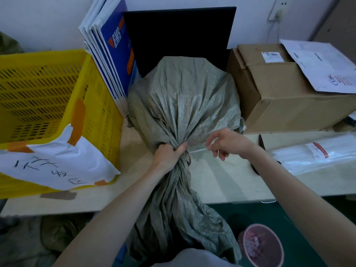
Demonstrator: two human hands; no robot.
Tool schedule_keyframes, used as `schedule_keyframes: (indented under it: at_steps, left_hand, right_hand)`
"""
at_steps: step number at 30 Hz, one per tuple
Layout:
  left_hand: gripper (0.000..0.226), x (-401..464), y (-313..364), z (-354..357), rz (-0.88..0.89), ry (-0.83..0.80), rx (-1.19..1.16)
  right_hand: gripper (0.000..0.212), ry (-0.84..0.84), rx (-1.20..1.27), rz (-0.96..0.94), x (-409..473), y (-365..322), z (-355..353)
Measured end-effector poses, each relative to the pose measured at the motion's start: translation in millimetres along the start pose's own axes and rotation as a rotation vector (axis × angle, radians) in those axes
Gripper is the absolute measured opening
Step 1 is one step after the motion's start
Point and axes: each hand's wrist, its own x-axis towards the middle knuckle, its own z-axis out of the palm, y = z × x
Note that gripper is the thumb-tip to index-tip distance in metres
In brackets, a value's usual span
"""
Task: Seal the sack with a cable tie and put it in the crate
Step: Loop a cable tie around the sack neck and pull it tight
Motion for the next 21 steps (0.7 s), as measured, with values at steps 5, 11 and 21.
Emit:
schedule_keyframes:
  at_steps: [5,11,21]
  left_hand:
    - [0.060,-10,-2,-6,-0.001,0.029,-0.217]
    - [0.063,-17,-18,-8,-0.200,-0.022,-0.489]
    - [0.027,-28,-2,-3,-0.493,0.018,-1.165]
  right_hand:
    - [0.010,0.005,0.001,-0.065,-16,-29,-20]
    - [0.007,0.017,-0.106,-0.122,-24,-59,-41]
    - [0.010,-0.018,-0.291,-0.028,0,-51,-25]
